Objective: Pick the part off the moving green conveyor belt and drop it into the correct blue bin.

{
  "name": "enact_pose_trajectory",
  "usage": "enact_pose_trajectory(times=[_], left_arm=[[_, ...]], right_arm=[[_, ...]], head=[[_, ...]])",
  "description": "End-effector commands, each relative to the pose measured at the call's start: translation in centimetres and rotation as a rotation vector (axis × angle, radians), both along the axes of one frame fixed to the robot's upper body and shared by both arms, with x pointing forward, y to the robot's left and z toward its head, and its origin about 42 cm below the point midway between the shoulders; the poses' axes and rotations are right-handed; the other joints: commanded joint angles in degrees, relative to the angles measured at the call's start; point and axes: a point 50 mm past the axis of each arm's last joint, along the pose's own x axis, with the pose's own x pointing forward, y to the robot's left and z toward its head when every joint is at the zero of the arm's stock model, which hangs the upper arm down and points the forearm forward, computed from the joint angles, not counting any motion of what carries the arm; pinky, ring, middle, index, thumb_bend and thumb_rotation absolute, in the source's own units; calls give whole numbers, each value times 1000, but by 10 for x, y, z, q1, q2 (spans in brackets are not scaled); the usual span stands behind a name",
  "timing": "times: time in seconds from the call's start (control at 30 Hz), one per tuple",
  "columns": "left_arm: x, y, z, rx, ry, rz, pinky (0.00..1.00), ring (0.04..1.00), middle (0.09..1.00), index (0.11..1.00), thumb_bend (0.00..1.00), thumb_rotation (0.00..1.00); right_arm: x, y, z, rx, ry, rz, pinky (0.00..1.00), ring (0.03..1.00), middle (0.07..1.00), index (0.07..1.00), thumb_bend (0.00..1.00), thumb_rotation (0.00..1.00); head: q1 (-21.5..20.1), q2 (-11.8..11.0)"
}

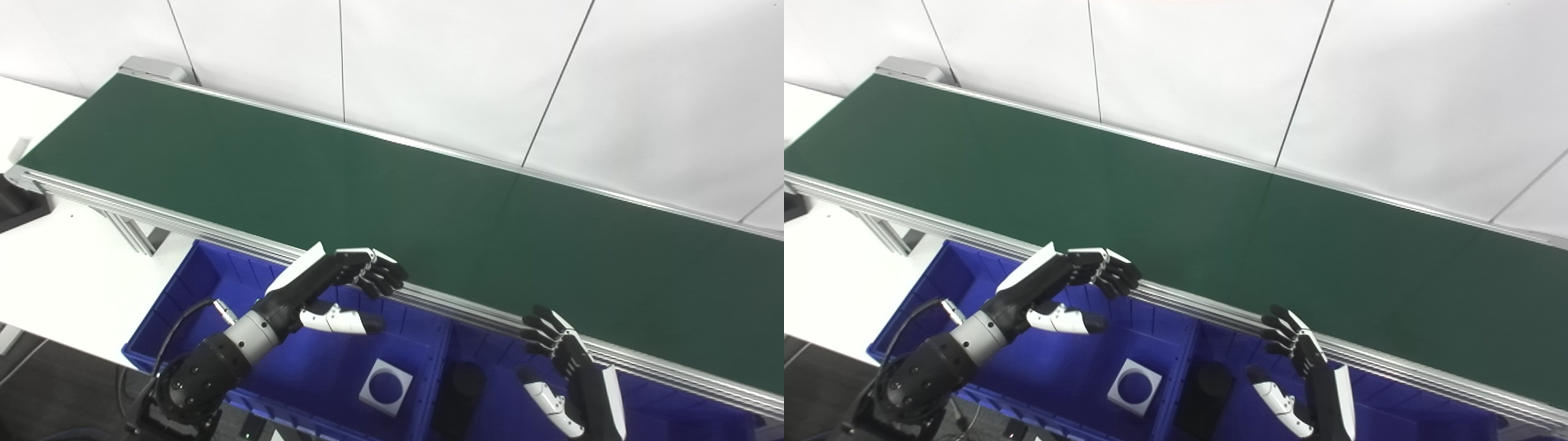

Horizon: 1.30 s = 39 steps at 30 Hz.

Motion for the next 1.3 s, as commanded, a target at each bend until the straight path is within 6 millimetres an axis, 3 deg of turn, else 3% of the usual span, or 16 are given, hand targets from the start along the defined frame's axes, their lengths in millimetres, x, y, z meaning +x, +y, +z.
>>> enact_pose_trajectory(times=[0.0,0.1,0.23,0.6,0.93,1.13,1.27], left_arm=[[1,-6,-1,-58,-48,29,613,662,683,699,908,735],[2,-12,-10,-80,-41,37,684,745,771,793,893,787],[5,-22,-28,-128,-11,50,745,808,835,835,878,808],[2,-38,-81,-244,76,67,741,788,814,812,734,826],[-1,-20,-91,-254,128,47,770,793,815,801,679,805],[1,-7,-100,-249,134,45,783,790,809,785,723,843],[3,0,-98,-251,125,39,807,809,813,788,662,855]], right_arm=[[1,6,7,23,-69,5,657,731,775,824,636,572],[-1,10,6,30,-62,5,661,731,772,825,656,581],[-6,16,4,29,-57,3,657,729,768,824,671,586],[-20,31,-1,41,-30,-4,670,742,772,822,700,585],[-26,50,-8,44,-14,-22,680,742,782,814,718,546],[-23,64,-10,18,-22,-19,673,742,782,811,749,574],[-21,73,-10,20,-26,-16,679,748,780,811,735,555]], head=[[-10,-5],[-26,-11],[-46,-19],[-131,-35],[-276,-62],[-320,-69],[-337,-62]])
